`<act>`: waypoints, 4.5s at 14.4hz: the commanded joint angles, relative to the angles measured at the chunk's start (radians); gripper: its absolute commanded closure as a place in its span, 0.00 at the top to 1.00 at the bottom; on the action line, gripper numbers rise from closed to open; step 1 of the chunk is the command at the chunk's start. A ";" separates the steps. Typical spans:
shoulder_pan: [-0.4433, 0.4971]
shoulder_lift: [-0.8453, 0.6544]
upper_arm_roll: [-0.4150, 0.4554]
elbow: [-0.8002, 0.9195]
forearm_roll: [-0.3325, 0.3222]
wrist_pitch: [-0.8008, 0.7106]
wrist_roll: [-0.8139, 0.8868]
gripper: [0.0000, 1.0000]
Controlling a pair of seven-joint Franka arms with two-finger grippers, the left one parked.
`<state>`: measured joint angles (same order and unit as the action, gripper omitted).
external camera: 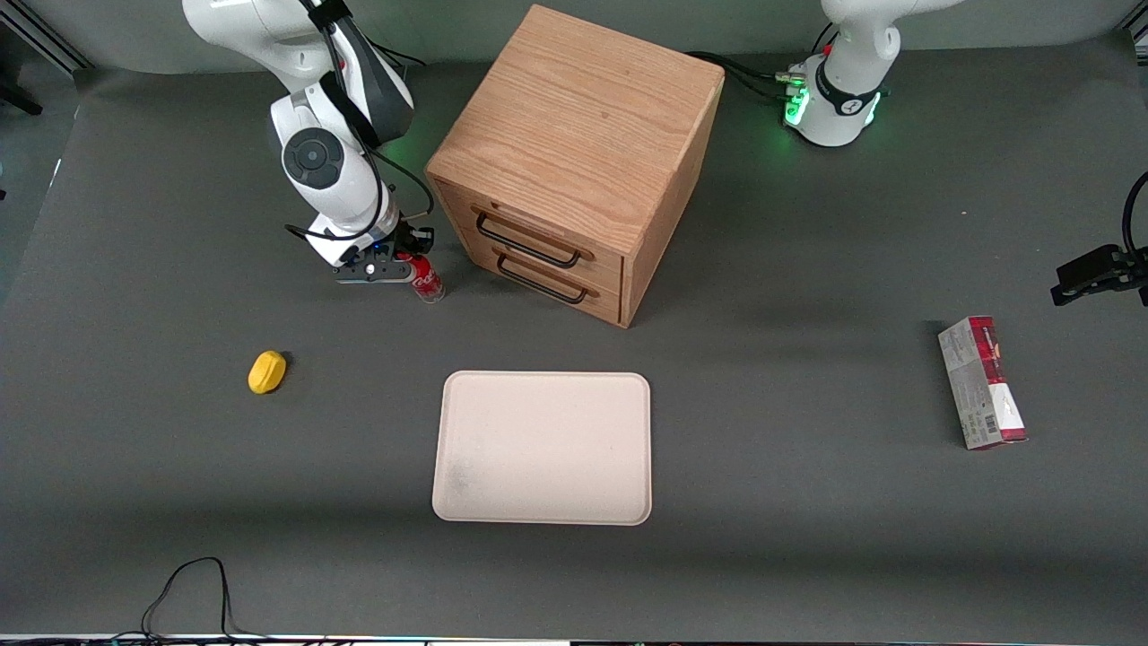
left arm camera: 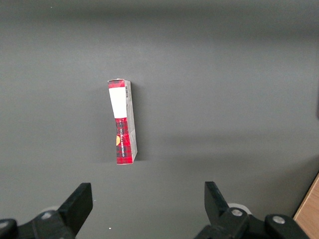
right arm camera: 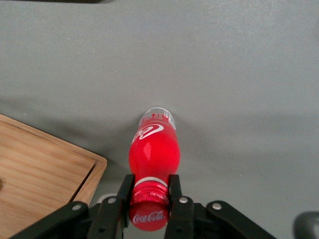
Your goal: Place coke bottle on tray
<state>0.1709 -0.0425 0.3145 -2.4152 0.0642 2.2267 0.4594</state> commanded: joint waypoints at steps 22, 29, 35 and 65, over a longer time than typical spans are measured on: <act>-0.079 0.386 -0.044 1.256 -0.107 -0.795 -0.071 0.00; -0.002 0.665 -0.018 1.502 -0.221 -0.639 -0.058 0.00; 0.030 0.796 -0.012 1.460 -0.247 -0.420 -0.044 0.00; 0.018 0.868 -0.015 1.285 -0.342 -0.153 0.141 1.00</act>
<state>0.1890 0.8586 0.2940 -1.1102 -0.2496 2.0670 0.5041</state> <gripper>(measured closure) 0.000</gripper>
